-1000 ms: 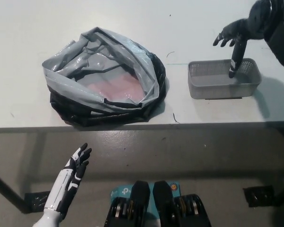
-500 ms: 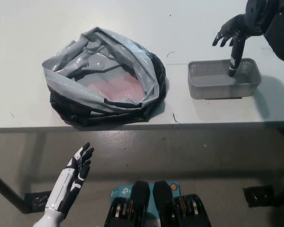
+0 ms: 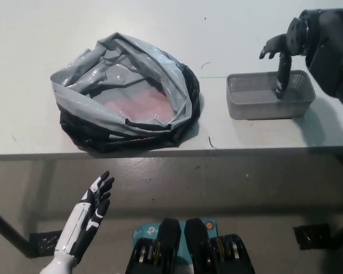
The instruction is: Use the right hand to pick up a small rectangular container and put it into a plastic bag and lift the bag
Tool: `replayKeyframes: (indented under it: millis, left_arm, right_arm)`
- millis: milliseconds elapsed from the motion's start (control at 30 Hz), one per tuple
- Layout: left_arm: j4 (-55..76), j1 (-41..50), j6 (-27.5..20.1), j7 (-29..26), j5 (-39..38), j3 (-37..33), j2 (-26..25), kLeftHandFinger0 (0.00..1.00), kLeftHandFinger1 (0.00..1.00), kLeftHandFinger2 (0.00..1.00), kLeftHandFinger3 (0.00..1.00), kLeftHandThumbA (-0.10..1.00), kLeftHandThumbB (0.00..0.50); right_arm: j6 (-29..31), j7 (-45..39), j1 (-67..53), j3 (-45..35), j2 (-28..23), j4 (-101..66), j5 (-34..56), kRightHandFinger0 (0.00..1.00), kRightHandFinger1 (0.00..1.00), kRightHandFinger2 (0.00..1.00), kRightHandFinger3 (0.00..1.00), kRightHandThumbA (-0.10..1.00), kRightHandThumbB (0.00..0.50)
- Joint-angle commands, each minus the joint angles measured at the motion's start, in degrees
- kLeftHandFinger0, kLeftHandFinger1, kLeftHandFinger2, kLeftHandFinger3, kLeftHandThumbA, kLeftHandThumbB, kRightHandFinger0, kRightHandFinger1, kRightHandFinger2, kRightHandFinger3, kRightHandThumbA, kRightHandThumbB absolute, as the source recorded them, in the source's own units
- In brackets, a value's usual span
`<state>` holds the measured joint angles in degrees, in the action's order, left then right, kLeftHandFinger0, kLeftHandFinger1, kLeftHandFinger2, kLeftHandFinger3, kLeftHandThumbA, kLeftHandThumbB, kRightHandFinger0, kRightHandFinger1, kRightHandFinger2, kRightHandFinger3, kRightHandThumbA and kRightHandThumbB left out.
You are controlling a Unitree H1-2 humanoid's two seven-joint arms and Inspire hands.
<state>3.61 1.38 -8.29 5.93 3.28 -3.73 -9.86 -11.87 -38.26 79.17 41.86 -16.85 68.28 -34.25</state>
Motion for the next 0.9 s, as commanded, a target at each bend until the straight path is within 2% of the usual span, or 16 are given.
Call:
replayKeyframes:
  millis: [0, 67, 133, 367, 867]
  left_arm:
    - [1.71, 0.18, -1.63, 0.85, -0.11, -0.18, -0.51, 1.00, 1.00, 1.00, 1.00, 0.94, 0.278]
    - [1.77, 0.16, -1.64, 0.99, -0.35, -0.17, -0.60, 1.00, 1.00, 1.00, 1.00, 0.94, 0.277]
    - [1.63, 0.13, -2.23, 0.94, -0.15, -0.20, -0.70, 1.00, 1.00, 1.00, 1.00, 0.93, 0.252]
    - [1.69, 0.04, -1.97, 1.17, -0.59, -0.16, -0.80, 1.00, 1.00, 1.00, 1.00, 0.93, 0.271]
    - [1.40, -0.57, -2.32, 1.19, 0.07, -0.17, -1.02, 1.00, 1.00, 1.00, 1.00, 0.93, 0.262]
  right_arm:
    - [0.66, 9.18, 2.10, -1.76, 0.64, 0.02, -1.48, 1.00, 1.00, 1.00, 1.00, 1.00, 0.500]
    - [0.98, 10.16, 1.91, -2.10, 0.73, -0.02, -1.48, 1.00, 1.00, 1.00, 1.00, 1.00, 0.500]
    - [1.63, 10.68, 1.84, -2.18, 0.74, -0.04, -1.64, 1.00, 1.00, 1.00, 1.00, 1.00, 0.500]
    - [2.32, 10.87, 2.31, -2.12, 1.17, 1.12, -2.00, 1.00, 1.00, 1.00, 1.00, 1.00, 0.500]
    - [2.25, 9.25, 3.58, -2.55, 1.31, 4.45, -1.95, 1.00, 1.00, 1.00, 1.00, 1.00, 0.500]
